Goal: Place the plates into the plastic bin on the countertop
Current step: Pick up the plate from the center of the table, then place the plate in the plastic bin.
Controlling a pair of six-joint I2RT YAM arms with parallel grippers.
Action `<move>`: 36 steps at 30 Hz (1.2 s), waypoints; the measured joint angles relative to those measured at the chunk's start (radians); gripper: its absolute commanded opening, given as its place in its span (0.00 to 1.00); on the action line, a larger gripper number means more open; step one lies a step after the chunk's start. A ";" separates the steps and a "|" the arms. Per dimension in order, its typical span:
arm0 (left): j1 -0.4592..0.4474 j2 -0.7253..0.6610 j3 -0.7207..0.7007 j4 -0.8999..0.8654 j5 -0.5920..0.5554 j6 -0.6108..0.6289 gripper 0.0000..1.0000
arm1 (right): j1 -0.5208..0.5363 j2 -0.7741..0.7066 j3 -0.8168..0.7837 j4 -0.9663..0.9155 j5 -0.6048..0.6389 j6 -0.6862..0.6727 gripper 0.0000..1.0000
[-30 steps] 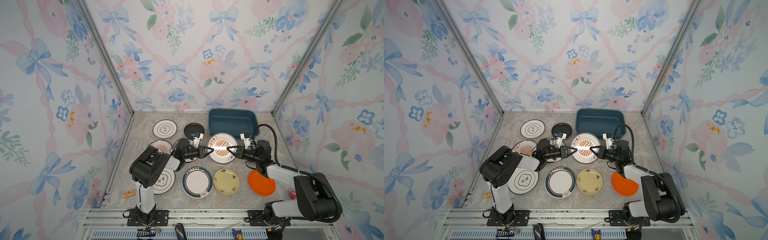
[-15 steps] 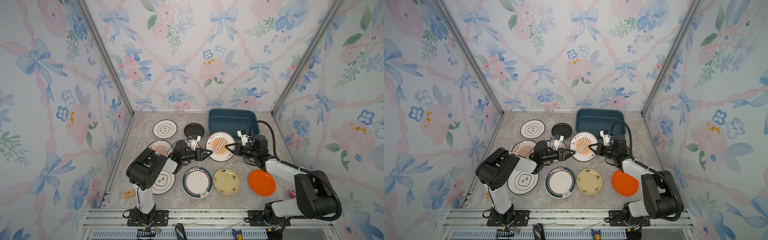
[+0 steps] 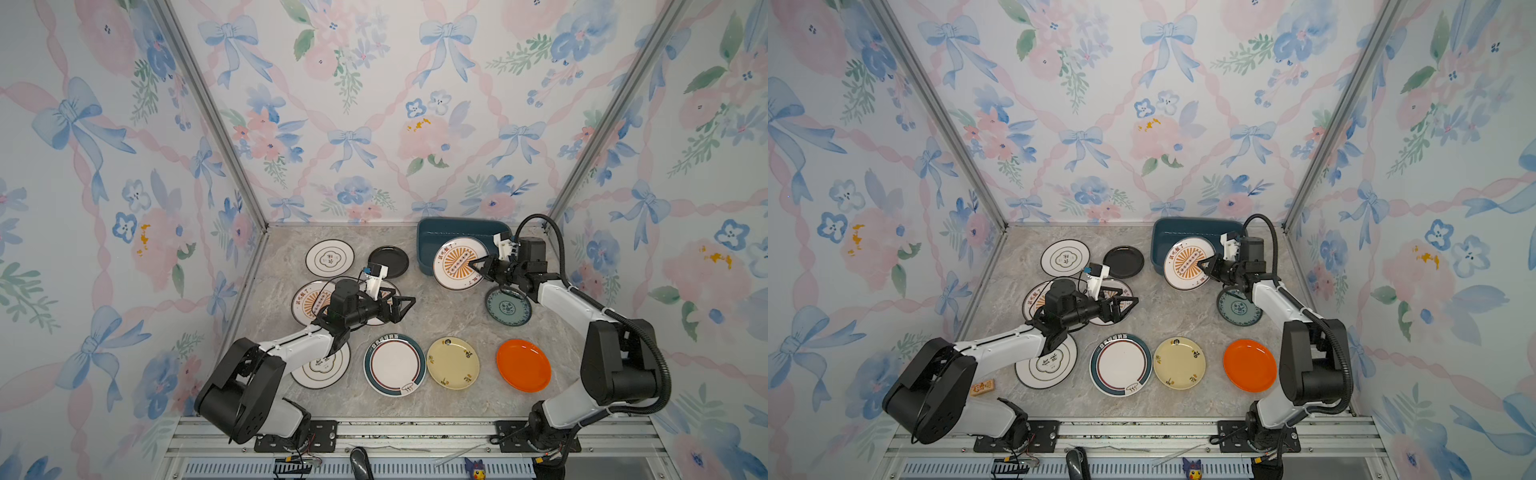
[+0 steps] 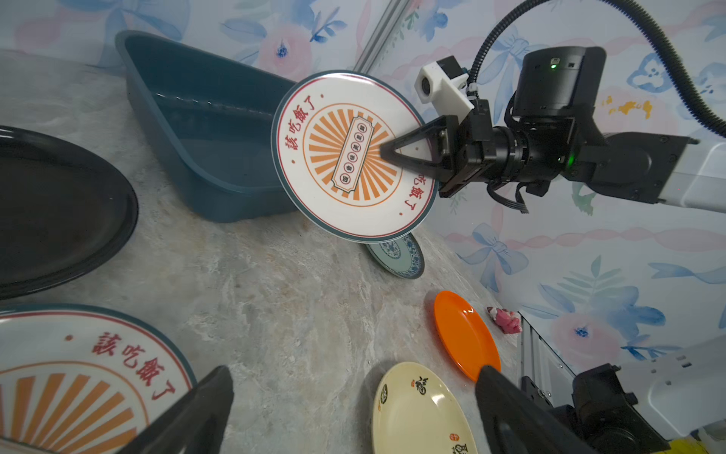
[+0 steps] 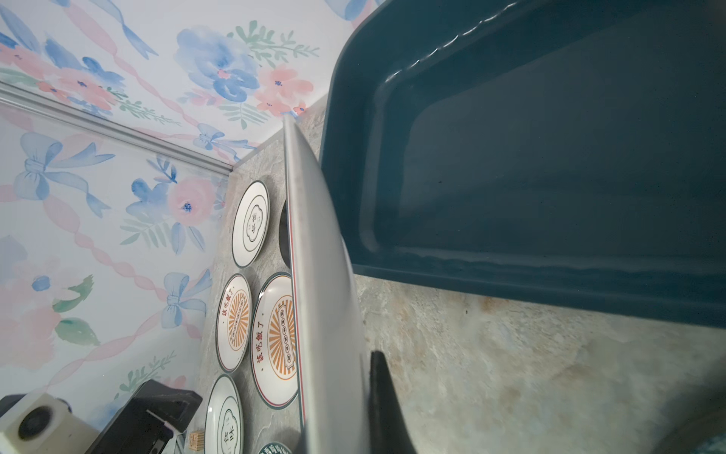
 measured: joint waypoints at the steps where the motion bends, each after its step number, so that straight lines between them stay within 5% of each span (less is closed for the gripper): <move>1: 0.002 -0.025 0.000 -0.035 -0.026 0.021 0.98 | -0.003 0.021 0.029 -0.007 0.003 0.006 0.00; 14: 0.087 -0.160 -0.067 -0.280 -0.289 0.107 0.98 | -0.068 0.362 0.427 -0.101 0.063 0.116 0.00; 36: 0.144 -0.161 -0.080 -0.306 -0.356 0.073 0.98 | -0.027 0.709 0.748 -0.206 0.108 0.194 0.00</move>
